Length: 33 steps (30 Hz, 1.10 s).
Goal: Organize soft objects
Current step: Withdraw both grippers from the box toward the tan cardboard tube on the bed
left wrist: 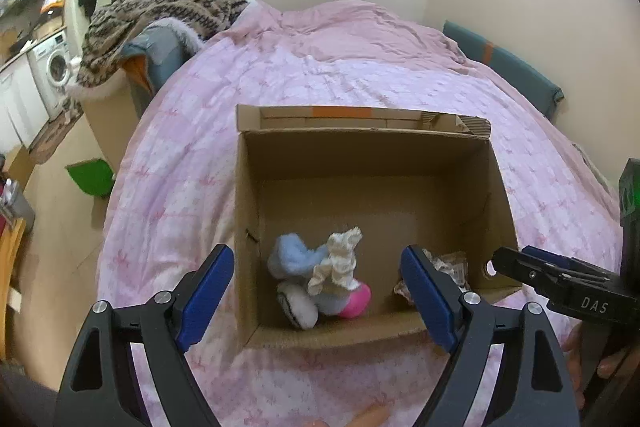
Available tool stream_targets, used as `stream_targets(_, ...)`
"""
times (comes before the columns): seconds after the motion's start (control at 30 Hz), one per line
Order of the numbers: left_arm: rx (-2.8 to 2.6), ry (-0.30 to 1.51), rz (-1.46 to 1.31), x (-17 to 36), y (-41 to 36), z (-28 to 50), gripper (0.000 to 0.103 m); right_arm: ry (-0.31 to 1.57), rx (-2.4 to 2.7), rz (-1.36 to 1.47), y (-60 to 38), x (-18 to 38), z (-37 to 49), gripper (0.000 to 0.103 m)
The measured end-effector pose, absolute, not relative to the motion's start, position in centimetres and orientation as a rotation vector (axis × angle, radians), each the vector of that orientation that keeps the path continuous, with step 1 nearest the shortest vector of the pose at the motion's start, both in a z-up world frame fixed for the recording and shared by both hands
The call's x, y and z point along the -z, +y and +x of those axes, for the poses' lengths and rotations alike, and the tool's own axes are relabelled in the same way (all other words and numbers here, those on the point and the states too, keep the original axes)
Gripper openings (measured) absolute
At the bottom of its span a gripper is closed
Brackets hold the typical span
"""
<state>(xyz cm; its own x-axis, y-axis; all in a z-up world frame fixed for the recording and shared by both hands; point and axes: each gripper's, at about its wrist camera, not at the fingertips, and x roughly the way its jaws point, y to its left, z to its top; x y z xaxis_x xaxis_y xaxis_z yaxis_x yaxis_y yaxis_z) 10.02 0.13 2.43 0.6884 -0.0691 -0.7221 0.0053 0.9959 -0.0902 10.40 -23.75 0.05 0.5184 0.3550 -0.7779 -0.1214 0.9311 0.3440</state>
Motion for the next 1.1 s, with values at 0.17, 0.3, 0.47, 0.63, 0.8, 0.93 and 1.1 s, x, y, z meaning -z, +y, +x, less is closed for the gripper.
stream_targets(0.17,0.018,0.824,-0.086,-2.3,0.7,8.3,0.084,0.988,-0.285,0.241,-23.8,-0.5,9.0,0.087)
stream_targets(0.3,0.01,0.838,-0.087,-2.0,0.8,7.1,0.084,1.001,-0.277,0.255,-24.2,-0.3,8.0,0.087)
stream_targets(0.47,0.006,0.848,-0.065,-1.5,0.4,5.7,0.084,1.015,-0.262,0.259,-24.4,0.4,6.8,0.087)
stream_targets(0.63,0.018,0.876,-0.062,-0.7,-0.2,5.0,0.084,1.029,-0.252,0.283,-25.0,0.8,5.6,0.087)
stream_targets(0.8,0.022,0.928,-0.054,0.6,-0.5,4.8,0.084,1.067,-0.229,0.331,-26.1,1.8,4.9,0.087)
stream_targets(0.93,0.023,0.987,-0.078,2.0,-0.2,5.0,0.084,1.092,-0.224,0.416,-27.0,2.6,4.7,0.087)
stream_targets(1.1,0.032,1.028,-0.048,3.1,-0.8,5.1,0.084,1.093,-0.217,0.448,-27.3,2.7,5.0,0.087)
